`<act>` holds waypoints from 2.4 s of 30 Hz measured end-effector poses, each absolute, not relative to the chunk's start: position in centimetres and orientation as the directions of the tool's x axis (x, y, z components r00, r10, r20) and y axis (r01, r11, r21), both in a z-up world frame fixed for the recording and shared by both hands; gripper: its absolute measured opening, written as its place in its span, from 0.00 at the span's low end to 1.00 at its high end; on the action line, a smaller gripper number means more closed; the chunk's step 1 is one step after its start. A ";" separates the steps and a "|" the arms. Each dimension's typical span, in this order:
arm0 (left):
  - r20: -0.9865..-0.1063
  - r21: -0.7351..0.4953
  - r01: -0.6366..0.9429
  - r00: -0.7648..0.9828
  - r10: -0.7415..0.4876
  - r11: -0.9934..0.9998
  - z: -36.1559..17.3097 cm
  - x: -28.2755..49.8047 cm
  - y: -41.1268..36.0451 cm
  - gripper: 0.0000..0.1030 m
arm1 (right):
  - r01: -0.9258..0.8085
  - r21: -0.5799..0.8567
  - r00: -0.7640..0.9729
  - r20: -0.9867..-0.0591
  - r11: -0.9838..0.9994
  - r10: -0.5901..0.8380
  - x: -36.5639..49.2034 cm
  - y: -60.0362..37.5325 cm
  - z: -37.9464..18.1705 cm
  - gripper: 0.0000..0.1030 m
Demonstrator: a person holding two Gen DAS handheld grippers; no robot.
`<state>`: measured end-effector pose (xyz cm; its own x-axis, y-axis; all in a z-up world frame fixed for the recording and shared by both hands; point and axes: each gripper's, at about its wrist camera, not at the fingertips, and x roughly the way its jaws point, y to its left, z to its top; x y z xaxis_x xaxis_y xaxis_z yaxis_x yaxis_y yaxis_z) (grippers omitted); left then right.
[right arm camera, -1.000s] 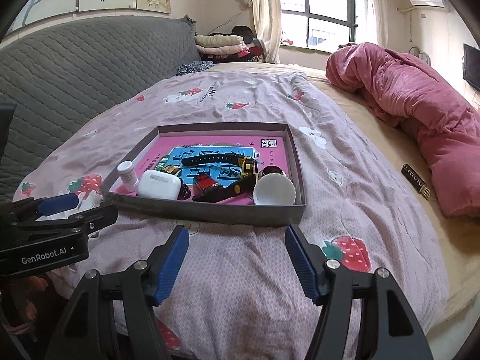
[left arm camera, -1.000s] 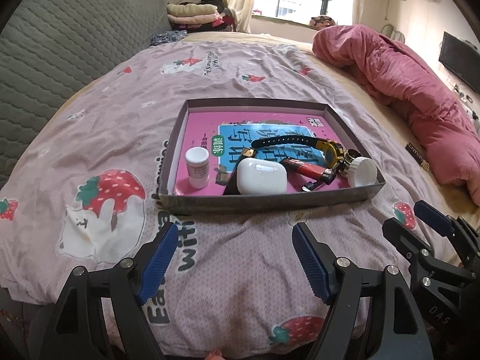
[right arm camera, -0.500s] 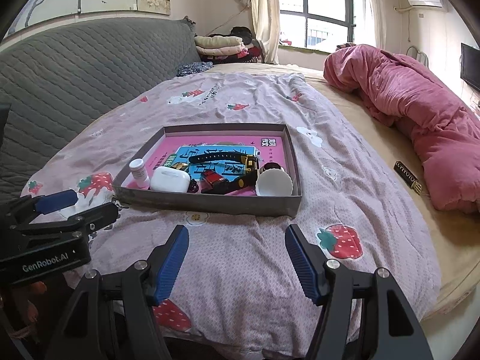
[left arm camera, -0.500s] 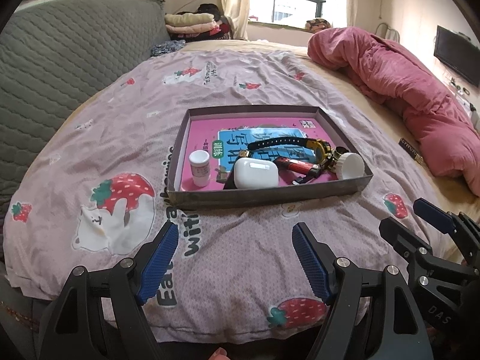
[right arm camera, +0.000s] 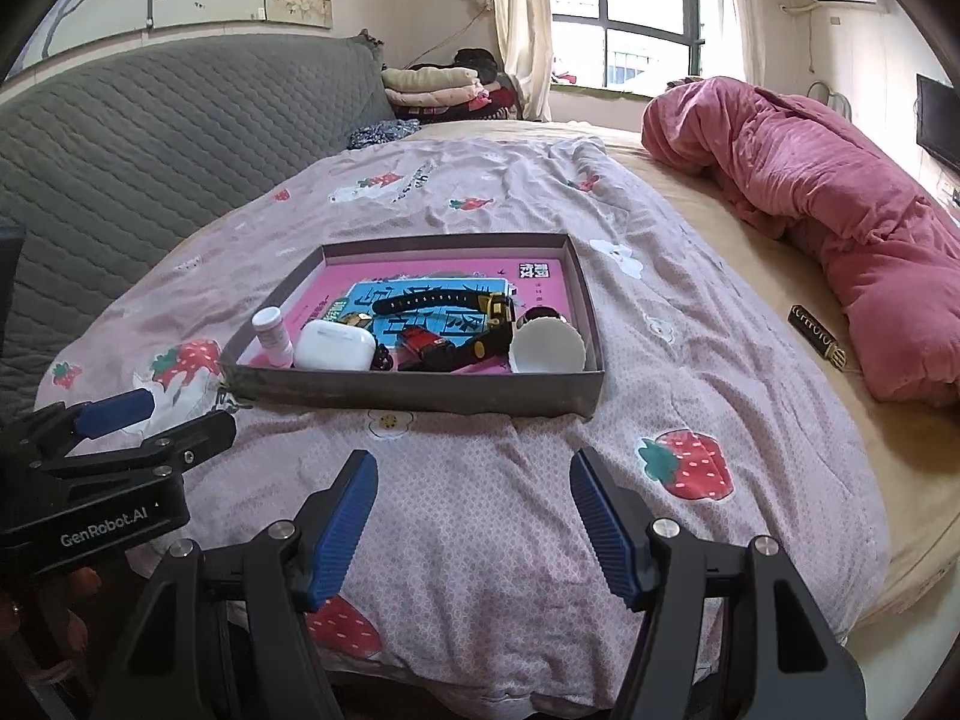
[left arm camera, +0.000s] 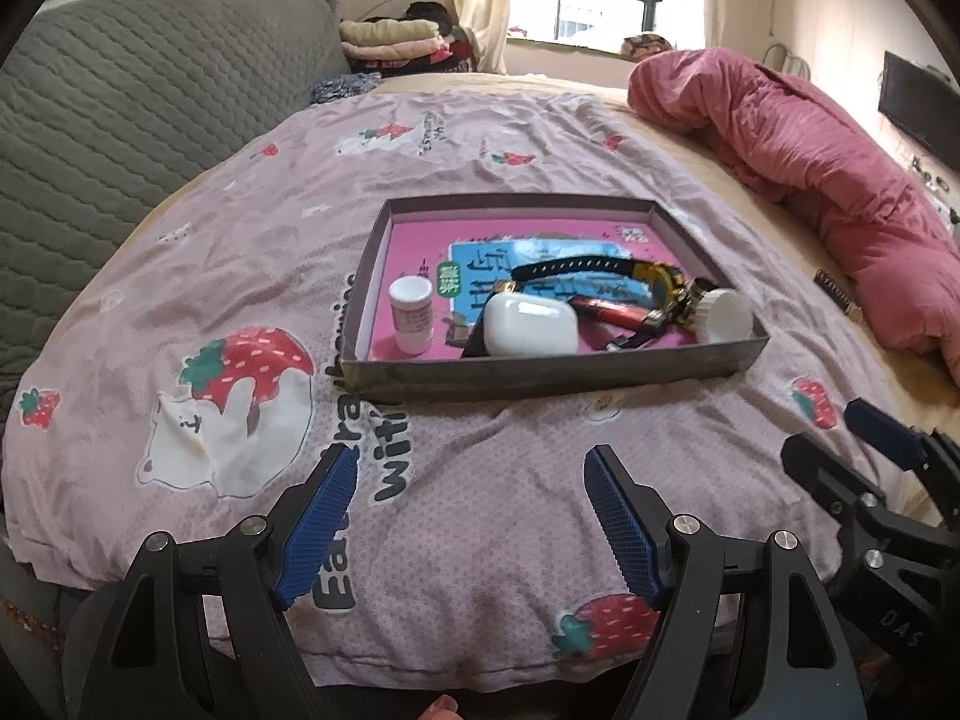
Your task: Organize rigid objects
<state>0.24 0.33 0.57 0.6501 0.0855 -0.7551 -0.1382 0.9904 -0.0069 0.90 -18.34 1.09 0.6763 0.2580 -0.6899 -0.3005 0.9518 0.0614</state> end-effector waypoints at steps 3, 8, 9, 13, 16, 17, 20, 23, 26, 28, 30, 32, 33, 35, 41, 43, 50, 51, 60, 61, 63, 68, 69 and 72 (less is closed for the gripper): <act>-0.765 -0.007 -0.142 0.639 0.086 0.990 0.0 0.5 0.5 0.77 | -0.299 0.063 0.665 -0.701 0.952 0.256 1.2 -18.3 0.6 0.64; -0.772 -0.002 -0.139 0.629 0.087 0.990 -0.8 0.7 0.4 0.77 | -0.272 0.071 0.650 -0.722 0.960 0.237 1.9 -18.7 -0.4 0.64; -0.773 -0.002 -0.140 0.628 0.087 0.990 -1.0 0.8 0.4 0.77 | -0.267 0.070 0.650 -0.723 0.961 0.233 2.0 -18.7 -0.5 0.64; -0.782 -0.013 -0.141 0.618 0.078 0.990 -1.4 0.9 0.5 0.77 | -0.256 0.082 0.649 -0.724 0.963 0.234 2.2 -19.1 -0.7 0.64; -0.791 -0.012 -0.135 0.607 0.073 0.991 -1.8 1.0 0.3 0.77 | -0.260 0.085 0.649 -0.722 0.962 0.239 2.2 -19.1 -0.6 0.64; -0.793 -0.010 -0.135 0.605 0.074 0.991 -1.9 1.0 0.2 0.77 | -0.262 0.083 0.648 -0.723 0.961 0.240 2.2 -19.1 -0.6 0.64; -0.794 -0.008 -0.129 0.604 0.072 0.992 -1.9 1.0 0.1 0.77 | -0.271 0.083 0.644 -0.725 0.959 0.244 2.2 -18.9 -0.7 0.64; -0.793 -0.008 -0.126 0.605 0.071 0.992 -1.9 1.0 0.0 0.77 | -0.275 0.082 0.642 -0.726 0.958 0.247 2.2 -18.7 -0.8 0.64; -0.794 -0.011 -0.131 0.604 0.071 0.991 -1.9 1.0 0.1 0.77 | -0.277 0.086 0.641 -0.726 0.957 0.251 2.2 -18.8 -0.8 0.64; -0.794 -0.014 -0.136 0.603 0.072 0.991 -1.9 1.0 0.1 0.77 | -0.276 0.086 0.643 -0.724 0.957 0.251 2.2 -18.8 -0.7 0.64; -0.796 -0.018 -0.136 0.602 0.068 0.991 -2.0 1.0 0.1 0.77 | -0.277 0.087 0.641 -0.725 0.957 0.252 2.2 -18.8 -0.7 0.64; -0.796 -0.022 -0.135 0.602 0.064 0.991 -2.0 1.0 0.2 0.77 | -0.277 0.086 0.642 -0.725 0.957 0.251 2.2 -18.9 -0.7 0.64; -0.796 -0.021 -0.134 0.602 0.065 0.991 -1.9 1.0 0.2 0.77 | -0.277 0.086 0.642 -0.724 0.957 0.251 2.2 -18.8 -0.7 0.64; -0.794 -0.023 -0.136 0.605 0.065 0.990 -1.9 1.0 0.2 0.77 | -0.276 0.086 0.643 -0.723 0.957 0.251 2.2 -18.8 -0.7 0.64; -0.793 -0.026 -0.144 0.606 0.068 0.989 -1.9 1.0 0.4 0.77 | -0.277 0.087 0.644 -0.723 0.957 0.251 2.2 -18.8 -0.7 0.64; -0.794 -0.020 -0.148 0.604 0.075 0.989 -2.0 1.0 0.5 0.77 | -0.276 0.084 0.645 -0.722 0.957 0.249 2.1 -18.9 -0.7 0.64; -0.795 -0.021 -0.145 0.602 0.071 0.989 -2.0 1.1 0.5 0.77 | -0.275 0.082 0.646 -0.722 0.958 0.247 2.1 -18.8 -0.7 0.64; -0.795 -0.022 -0.146 0.602 0.071 0.989 -2.0 1.1 0.5 0.77 | -0.275 0.082 0.646 -0.722 0.958 0.248 2.1 -18.9 -0.7 0.64; -0.797 -0.019 -0.148 0.599 0.074 0.989 -2.1 1.1 0.6 0.77 | -0.276 0.080 0.639 -0.729 0.958 0.245 2.2 -18.9 -1.0 0.64; -0.797 -0.020 -0.147 0.600 0.073 0.989 -2.1 1.1 0.6 0.77 | -0.276 0.078 0.638 -0.731 0.958 0.243 2.3 -18.9 -1.1 0.64; -0.796 -0.020 -0.145 0.601 0.072 0.989 -2.1 1.1 0.6 0.77 | -0.277 0.078 0.635 -0.733 0.958 0.243 2.4 -18.8 -1.2 0.64; -0.790 -0.008 -0.146 0.608 0.083 0.989 -1.9 1.1 0.4 0.77 | -0.265 0.070 0.633 -0.739 0.962 0.229 2.6 -19.0 -1.4 0.64; -0.789 -0.008 -0.147 0.608 0.084 0.989 -1.9 1.1 0.4 0.77 | -0.262 0.072 0.632 -0.740 0.962 0.228 2.6 -19.1 -1.4 0.64; -0.787 -0.006 -0.147 0.611 0.086 0.989 -1.8 1.1 0.4 0.77 | -0.254 0.075 0.629 -0.744 0.964 0.224 2.8 -19.3 -1.5 0.64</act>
<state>1.13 0.39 -1.81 0.6113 0.0860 -0.7867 -0.1473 0.9891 -0.0064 2.75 -19.28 -1.54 0.6291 0.2236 -0.7445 -0.2541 0.9643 0.0749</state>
